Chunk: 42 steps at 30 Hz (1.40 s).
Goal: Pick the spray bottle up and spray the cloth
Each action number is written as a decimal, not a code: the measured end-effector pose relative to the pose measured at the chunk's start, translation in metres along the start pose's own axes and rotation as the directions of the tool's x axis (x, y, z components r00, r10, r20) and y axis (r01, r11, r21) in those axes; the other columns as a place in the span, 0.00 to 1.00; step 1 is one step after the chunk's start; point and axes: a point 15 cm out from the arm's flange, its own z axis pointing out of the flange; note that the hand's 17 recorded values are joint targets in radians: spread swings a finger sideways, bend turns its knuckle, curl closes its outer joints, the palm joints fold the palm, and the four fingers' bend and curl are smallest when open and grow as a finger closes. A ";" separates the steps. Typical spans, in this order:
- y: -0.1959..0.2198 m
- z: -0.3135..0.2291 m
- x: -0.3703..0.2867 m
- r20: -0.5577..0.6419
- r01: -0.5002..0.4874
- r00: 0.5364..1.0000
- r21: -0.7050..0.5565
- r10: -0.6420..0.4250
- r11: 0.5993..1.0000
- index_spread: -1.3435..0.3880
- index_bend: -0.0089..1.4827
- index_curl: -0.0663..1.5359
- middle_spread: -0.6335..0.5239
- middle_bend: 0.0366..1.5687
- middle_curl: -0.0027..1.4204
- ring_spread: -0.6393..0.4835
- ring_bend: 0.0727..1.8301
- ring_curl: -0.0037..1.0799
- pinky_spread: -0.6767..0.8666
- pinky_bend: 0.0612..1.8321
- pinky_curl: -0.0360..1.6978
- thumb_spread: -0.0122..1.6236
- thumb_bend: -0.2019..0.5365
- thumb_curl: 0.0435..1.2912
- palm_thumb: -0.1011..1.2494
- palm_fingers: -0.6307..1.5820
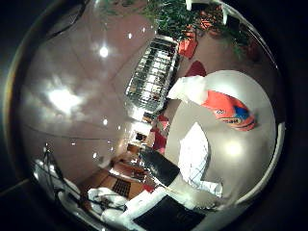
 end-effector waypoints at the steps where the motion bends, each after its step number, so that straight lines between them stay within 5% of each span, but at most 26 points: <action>1: -0.004 0.001 0.000 0.014 0.004 1.000 0.015 -0.005 1.000 0.68 0.11 0.21 0.68 0.24 0.25 0.76 0.32 0.20 0.73 0.33 0.14 0.67 0.24 0.19 0.39 0.33; 23: 0.007 0.015 0.070 0.151 -0.117 0.983 0.080 0.104 0.990 0.69 0.11 0.20 0.70 0.22 0.25 0.76 0.29 0.22 0.73 0.29 0.16 0.66 0.24 0.19 0.40 0.33; 42: 0.000 0.082 0.071 0.146 -0.083 0.986 -0.014 0.084 0.996 0.70 0.11 0.21 0.70 0.20 0.25 0.76 0.27 0.23 0.73 0.26 0.17 0.65 0.24 0.19 0.39 0.34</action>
